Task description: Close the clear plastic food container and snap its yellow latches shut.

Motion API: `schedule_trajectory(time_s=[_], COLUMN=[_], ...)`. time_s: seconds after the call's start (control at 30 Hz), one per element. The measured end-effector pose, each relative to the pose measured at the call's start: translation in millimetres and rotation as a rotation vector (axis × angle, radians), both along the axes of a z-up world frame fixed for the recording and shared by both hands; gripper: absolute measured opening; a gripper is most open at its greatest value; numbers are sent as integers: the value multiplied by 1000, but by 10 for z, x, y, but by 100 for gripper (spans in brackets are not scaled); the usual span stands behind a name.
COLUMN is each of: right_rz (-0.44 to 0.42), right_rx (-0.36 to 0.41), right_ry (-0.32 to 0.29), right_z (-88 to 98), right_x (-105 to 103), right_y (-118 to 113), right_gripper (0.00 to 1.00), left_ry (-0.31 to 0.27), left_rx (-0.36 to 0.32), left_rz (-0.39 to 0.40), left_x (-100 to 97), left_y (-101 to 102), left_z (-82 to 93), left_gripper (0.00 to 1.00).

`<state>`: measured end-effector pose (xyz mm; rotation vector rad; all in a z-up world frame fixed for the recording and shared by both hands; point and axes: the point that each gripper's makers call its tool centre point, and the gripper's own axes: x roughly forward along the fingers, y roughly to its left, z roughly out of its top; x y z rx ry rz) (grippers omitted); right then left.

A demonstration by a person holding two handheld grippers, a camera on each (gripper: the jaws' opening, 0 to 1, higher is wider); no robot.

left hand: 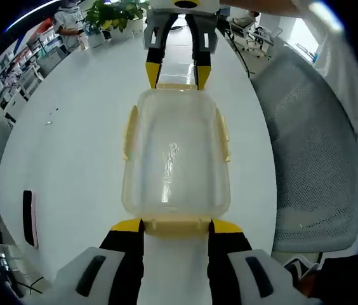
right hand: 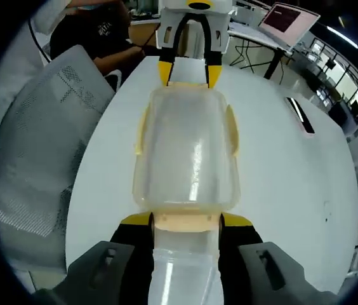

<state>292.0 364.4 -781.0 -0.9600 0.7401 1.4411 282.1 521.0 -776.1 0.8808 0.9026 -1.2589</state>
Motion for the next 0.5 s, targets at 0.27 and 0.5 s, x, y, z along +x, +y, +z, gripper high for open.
schedule_trajectory(time_s=[0.27, 0.5], right_rz=[-6, -33], right_rx=[15, 23], right_ry=[-15, -21], right_z=[106, 129], right_x=[-3, 27], right_y=[-437, -937], right_gripper=[36, 36], left_ry=[-23, -33], left_rx=[19, 21], left_rz=[-6, -31], left_x=[15, 83], left_y=[-449, -949], left_z=[130, 169], left_gripper=[33, 33])
